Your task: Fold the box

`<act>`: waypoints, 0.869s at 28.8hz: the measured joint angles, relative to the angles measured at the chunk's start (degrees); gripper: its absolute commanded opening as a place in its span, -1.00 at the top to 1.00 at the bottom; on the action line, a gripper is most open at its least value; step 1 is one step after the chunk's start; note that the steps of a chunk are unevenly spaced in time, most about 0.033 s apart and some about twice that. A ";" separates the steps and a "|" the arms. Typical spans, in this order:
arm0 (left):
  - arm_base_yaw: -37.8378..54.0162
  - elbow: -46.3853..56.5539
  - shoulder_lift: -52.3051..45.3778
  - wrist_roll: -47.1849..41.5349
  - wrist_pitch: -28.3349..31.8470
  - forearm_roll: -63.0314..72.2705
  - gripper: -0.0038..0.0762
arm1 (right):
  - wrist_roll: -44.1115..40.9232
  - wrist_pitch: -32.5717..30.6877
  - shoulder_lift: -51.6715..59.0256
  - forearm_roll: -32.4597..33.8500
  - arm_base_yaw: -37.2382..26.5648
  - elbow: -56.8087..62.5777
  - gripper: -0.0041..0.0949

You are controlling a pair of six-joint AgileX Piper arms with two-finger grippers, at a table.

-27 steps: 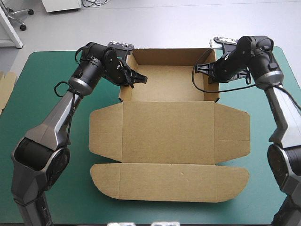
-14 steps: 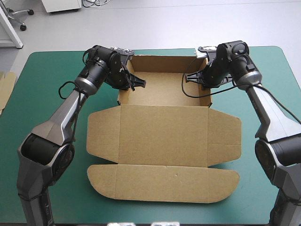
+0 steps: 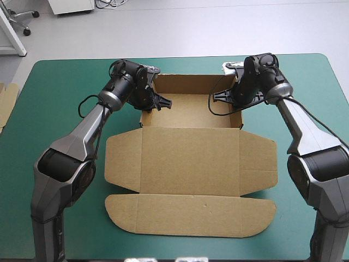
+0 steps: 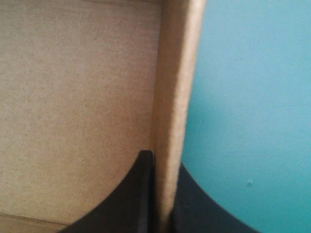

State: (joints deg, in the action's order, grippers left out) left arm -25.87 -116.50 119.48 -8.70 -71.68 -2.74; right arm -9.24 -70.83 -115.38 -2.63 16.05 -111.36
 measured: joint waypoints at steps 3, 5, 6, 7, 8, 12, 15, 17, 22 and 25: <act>0.00 0.00 1.06 -0.05 0.02 -0.13 0.94 | 0.00 0.06 -1.31 0.00 0.00 0.00 0.94; 0.00 0.00 1.97 -0.19 0.08 -0.25 0.94 | 0.00 0.18 -2.31 -0.05 0.00 0.00 0.94; 0.00 0.00 2.32 -0.25 0.14 -0.25 0.94 | 0.00 0.25 -2.64 -0.05 0.00 0.00 0.94; 0.00 0.02 2.82 -0.46 0.14 -0.25 0.94 | 0.02 0.25 -3.03 -0.05 0.00 0.00 0.94; 0.00 0.07 3.29 -0.58 0.14 -0.25 0.94 | 0.02 0.25 -3.36 0.04 0.00 0.00 0.94; 0.00 0.08 4.63 -0.68 0.68 0.04 0.94 | 0.02 0.25 -3.97 0.44 0.00 0.00 0.94; 0.00 -0.11 5.01 -0.85 0.45 0.04 0.94 | 0.06 0.25 -4.16 0.51 0.00 0.00 0.94; 0.00 -0.25 5.13 -0.84 0.34 0.06 0.94 | 0.06 0.25 -4.28 0.51 0.00 0.00 0.94; 0.00 -0.35 5.25 -0.84 0.22 0.05 0.94 | 0.28 0.25 -4.28 0.38 0.00 0.00 0.94; 0.00 -0.35 5.13 -0.86 0.22 -0.14 0.89 | 0.58 0.25 -4.28 0.29 0.00 0.00 0.57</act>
State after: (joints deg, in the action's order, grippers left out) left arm -25.87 -116.85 124.61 -9.55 -71.45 -2.88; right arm -8.66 -70.58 -119.67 -2.34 16.05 -111.36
